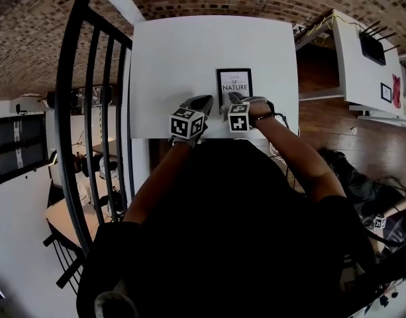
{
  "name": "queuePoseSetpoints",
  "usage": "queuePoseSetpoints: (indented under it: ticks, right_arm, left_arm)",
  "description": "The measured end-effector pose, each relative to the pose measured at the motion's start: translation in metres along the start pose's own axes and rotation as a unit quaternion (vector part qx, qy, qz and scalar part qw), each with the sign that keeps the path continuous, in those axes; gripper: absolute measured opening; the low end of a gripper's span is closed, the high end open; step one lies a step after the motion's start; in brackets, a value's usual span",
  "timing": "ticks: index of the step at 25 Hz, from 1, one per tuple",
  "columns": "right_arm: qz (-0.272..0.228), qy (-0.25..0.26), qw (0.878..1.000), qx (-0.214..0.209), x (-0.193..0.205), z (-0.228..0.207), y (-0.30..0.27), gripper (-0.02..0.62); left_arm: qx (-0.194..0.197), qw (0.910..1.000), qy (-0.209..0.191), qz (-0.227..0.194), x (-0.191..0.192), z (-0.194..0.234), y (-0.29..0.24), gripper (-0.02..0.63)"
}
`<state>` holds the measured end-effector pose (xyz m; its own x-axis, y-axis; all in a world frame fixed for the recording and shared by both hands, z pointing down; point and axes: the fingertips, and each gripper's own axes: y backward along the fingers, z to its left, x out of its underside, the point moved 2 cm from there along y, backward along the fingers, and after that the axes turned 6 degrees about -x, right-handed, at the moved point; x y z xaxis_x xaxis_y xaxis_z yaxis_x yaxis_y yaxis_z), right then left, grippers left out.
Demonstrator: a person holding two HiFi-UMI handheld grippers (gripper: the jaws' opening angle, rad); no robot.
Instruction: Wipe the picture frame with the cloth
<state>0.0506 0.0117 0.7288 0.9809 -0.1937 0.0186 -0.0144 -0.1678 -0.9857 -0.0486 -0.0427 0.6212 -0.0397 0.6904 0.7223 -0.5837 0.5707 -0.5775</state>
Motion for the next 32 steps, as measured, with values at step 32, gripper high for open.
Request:
queuePoseSetpoints:
  ticks: [32]
  right_arm:
    - [-0.436,-0.314,0.843,0.026,0.050,-0.057,0.129,0.120]
  left_arm:
    - [0.036,0.9918,-0.078,-0.095,-0.062,-0.025,0.023,0.000]
